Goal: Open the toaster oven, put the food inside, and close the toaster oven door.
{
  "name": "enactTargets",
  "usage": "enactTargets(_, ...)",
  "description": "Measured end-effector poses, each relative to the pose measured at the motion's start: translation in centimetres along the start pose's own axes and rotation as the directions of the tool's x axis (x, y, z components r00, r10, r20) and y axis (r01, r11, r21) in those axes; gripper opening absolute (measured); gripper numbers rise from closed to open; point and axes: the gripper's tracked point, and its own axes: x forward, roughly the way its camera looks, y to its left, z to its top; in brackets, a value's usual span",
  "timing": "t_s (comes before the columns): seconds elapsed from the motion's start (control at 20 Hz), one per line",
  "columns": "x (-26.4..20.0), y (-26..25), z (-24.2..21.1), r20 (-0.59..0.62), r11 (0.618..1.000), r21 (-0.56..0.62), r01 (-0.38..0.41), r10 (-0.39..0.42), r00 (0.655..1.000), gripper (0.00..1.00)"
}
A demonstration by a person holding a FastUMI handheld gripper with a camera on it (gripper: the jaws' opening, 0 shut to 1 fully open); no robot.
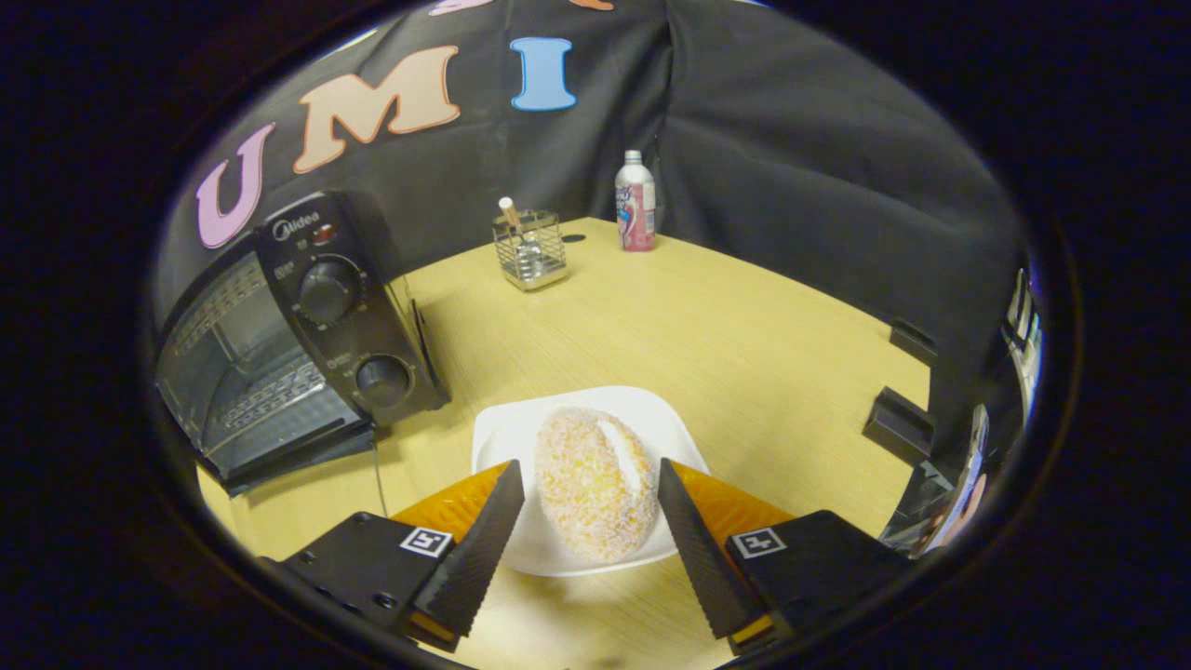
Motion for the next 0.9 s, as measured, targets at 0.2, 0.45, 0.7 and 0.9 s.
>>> enactTargets(0.2, 0.5, 0.1, -0.1, -0.007, 1.0, -0.002, 0.012, -0.012, 1.0, 0.82)
enactTargets(0.45, -1.8, 0.2, 0.6, 0.009, 0.999, -0.021, 0.045, -0.044, 0.999, 0.79)
enactTargets(0.7, -5.8, 4.2, 1.7, 0.023, 0.999, -0.007, 0.042, -0.041, 0.999, 0.75)
enactTargets(0.9, -8.6, 12.0, 2.8, 0.054, 0.992, -0.038, -0.121, 0.123, 0.991, 0.74)
